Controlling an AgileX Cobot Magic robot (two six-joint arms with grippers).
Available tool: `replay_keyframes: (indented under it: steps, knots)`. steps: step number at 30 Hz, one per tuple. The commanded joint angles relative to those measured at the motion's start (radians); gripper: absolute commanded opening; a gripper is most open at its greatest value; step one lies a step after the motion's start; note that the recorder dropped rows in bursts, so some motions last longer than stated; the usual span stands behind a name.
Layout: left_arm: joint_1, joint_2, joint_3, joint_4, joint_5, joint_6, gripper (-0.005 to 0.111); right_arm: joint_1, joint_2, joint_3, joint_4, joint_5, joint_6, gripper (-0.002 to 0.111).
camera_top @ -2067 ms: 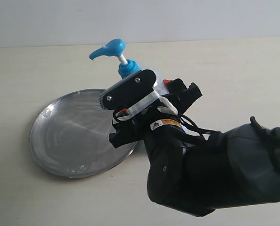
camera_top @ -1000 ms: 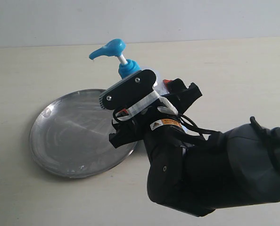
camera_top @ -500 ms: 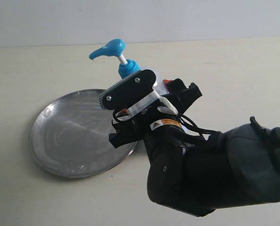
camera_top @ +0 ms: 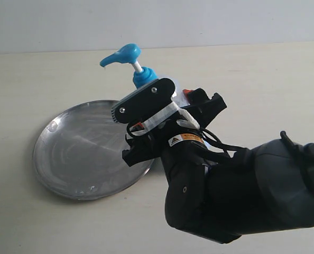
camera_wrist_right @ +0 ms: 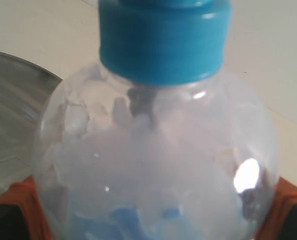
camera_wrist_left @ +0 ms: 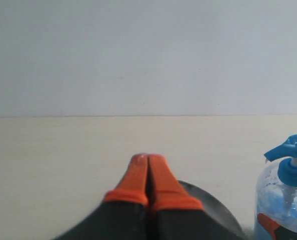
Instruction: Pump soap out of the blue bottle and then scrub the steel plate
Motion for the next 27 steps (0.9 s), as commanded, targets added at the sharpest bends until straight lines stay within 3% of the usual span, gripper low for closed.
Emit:
replay_keyframes:
  steps: [1,27]
  knots:
    - [-0.028,0.049,-0.051,0.004,-0.004,0.001,0.000,0.002,-0.008,-0.014,-0.046,-0.066,-0.008,0.000]
    - [-0.028,0.058,-0.062,0.004,-0.004,0.001,0.000,0.002,-0.008,-0.014,-0.042,-0.058,-0.012,0.000]
